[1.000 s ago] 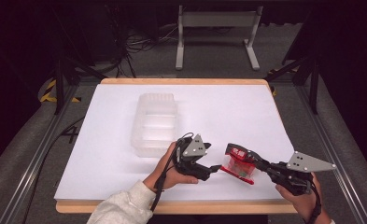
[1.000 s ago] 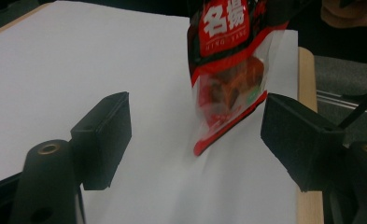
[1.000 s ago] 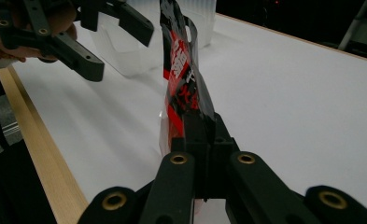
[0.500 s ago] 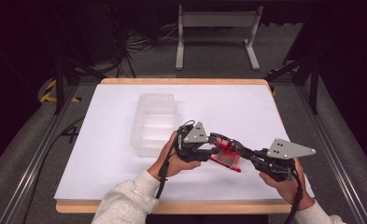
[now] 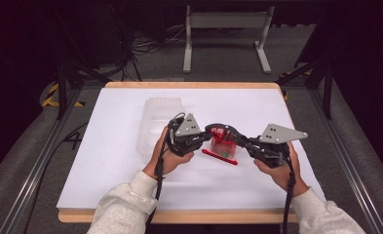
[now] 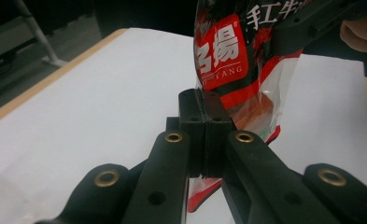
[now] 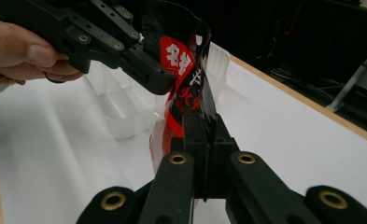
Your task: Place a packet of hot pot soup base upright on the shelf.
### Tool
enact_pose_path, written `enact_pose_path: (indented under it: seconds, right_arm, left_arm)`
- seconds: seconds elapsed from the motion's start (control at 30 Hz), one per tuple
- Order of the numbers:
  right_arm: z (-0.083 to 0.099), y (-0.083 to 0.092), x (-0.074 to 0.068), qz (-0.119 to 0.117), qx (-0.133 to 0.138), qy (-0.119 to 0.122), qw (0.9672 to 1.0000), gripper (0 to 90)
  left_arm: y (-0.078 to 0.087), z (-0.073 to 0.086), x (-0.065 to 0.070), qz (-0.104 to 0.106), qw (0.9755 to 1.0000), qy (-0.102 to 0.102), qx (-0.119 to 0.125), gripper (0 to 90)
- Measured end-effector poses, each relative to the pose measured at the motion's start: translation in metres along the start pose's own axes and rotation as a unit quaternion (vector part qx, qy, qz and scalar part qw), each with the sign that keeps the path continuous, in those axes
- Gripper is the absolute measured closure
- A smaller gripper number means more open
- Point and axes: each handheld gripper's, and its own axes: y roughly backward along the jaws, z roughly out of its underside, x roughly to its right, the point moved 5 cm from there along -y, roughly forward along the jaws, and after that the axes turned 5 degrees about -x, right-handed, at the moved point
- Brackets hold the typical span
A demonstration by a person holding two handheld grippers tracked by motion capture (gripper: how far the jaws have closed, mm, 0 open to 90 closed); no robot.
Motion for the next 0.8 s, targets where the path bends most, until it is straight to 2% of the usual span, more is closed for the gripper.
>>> enact_pose_path:
  seconds: [0.13,0.2,0.33,0.47,0.5,0.6,0.63,0.8]
  right_arm:
    - [-0.02,-0.012,0.001,0.003,0.01,0.013,0.9999,90.0]
    - [-0.033,-0.021,0.004,0.006,0.015,0.016,0.9997,90.0]
    - [-0.05,-0.036,0.009,0.007,0.023,0.017,0.9996,90.0]
    - [-0.069,-0.057,0.012,0.012,0.026,0.02,0.9994,90.0]
    - [-0.069,-0.057,0.012,0.012,0.026,0.02,0.9994,90.0]
    - [-0.081,-0.074,0.011,0.012,0.027,0.027,0.9992,90.0]
    - [-0.086,-0.086,0.01,0.008,0.026,0.032,0.9991,90.0]
    - [-0.094,-0.103,0.01,0.003,0.025,0.041,0.9988,90.0]
  left_arm:
    - [0.012,-0.004,-0.014,-0.016,0.9999,0.0,0.005,89.6]
    - [0.02,-0.006,-0.024,-0.032,0.9995,-0.003,0.004,89.7]
    - [0.03,-0.007,-0.042,-0.051,0.9986,0.009,0.008,89.8]
    - [0.04,-0.005,-0.061,-0.081,0.9964,0.023,0.005,89.8]
    - [0.04,-0.005,-0.061,-0.081,0.9964,0.023,0.005,89.8]
    - [0.045,0.0,-0.076,-0.099,0.9944,0.036,0.003,89.8]
    - [0.046,0.002,-0.081,-0.103,0.9938,0.044,0.004,89.8]
    - [0.052,0.006,-0.099,-0.124,0.9908,0.055,0.0,89.7]
